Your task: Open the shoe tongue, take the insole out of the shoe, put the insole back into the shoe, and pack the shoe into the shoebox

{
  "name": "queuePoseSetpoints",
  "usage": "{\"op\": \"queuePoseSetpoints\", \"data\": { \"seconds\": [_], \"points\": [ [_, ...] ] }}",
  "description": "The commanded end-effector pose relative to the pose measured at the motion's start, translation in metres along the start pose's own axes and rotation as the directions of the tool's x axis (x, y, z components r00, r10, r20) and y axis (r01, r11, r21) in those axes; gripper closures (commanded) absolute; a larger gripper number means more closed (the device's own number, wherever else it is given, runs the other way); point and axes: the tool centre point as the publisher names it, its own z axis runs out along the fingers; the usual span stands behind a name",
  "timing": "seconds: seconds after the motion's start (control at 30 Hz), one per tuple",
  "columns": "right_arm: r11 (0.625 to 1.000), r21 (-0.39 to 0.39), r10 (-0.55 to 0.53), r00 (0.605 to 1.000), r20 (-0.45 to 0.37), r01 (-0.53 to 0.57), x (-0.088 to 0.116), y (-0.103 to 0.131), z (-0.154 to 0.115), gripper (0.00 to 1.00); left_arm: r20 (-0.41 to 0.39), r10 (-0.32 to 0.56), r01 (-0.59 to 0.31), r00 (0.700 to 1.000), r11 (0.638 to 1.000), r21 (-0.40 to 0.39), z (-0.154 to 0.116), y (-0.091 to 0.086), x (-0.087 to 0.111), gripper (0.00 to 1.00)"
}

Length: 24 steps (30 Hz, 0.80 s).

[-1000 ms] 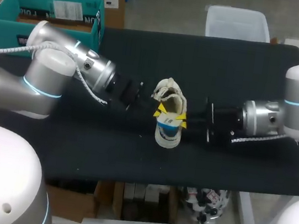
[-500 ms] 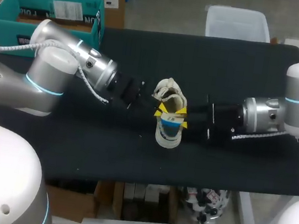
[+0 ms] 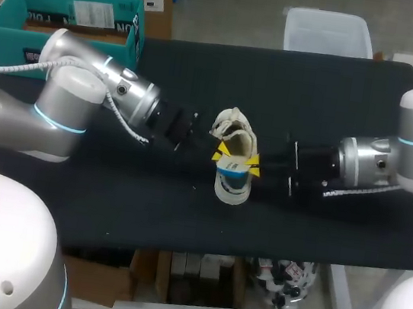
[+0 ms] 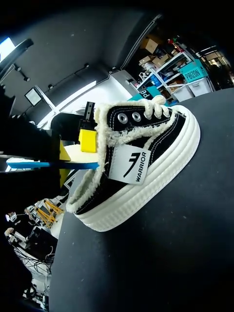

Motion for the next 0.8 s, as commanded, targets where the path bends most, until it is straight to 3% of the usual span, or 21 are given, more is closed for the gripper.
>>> {"op": "queuePoseSetpoints", "data": {
  "seconds": [0.03, 0.07, 0.13, 0.17, 0.23, 0.27, 0.33, 0.47, 0.8],
  "points": [
    [1.0, 0.022, 0.002, 1.0, 0.001, -0.002, 0.0, 0.007, 0.004, 1.0, -0.011, 0.01, -0.01, 1.0, 1.0, -0.001, 0.0, -0.004, 0.002, 0.76],
    [1.0, 0.021, 0.001, 1.0, 0.001, -0.001, 0.0, 0.007, 0.004, 1.0, -0.015, 0.021, -0.021, 1.0, 1.0, 0.003, -0.001, -0.006, 0.002, 0.58],
    [1.0, 0.02, 0.001, 1.0, 0.001, -0.001, 0.0, 0.007, 0.003, 1.0, -0.015, 0.04, -0.04, 0.999, 0.999, 0.02, -0.003, -0.014, 0.004, 0.46],
    [1.0, 0.018, 0.002, 1.0, 0.001, -0.002, -0.001, 0.007, 0.002, 1.0, -0.017, 0.051, -0.05, 0.999, 0.998, 0.022, -0.003, -0.017, 0.005, 0.47],
    [1.0, 0.016, 0.004, 1.0, 0.002, -0.004, -0.002, 0.007, 0.002, 1.0, -0.021, 0.069, -0.069, 0.997, 0.997, 0.027, -0.002, -0.022, 0.005, 0.52],
    [1.0, 0.015, 0.005, 1.0, 0.003, -0.005, -0.002, 0.007, 0.001, 1.0, -0.021, 0.076, -0.076, 0.997, 0.997, 0.025, -0.001, -0.024, 0.006, 0.63],
    [1.0, 0.015, 0.007, 1.0, 0.005, -0.007, -0.002, 0.008, 0.001, 1.0, -0.023, 0.088, -0.087, 0.996, 0.996, 0.029, 0.0, -0.026, 0.006, 1.0],
    [1.0, 0.016, 0.008, 1.0, 0.011, -0.008, -0.002, 0.011, 0.002, 1.0, -0.033, 0.097, -0.096, 0.995, 0.995, 0.02, 0.002, -0.027, 0.005, 1.0],
    [0.999, 0.029, 0.012, 1.0, 0.029, -0.013, 0.001, 0.032, 0.01, 1.0, -0.054, 0.068, -0.068, 0.996, 0.998, -0.005, 0.008, -0.008, 0.0, 1.0]
  ]
}}
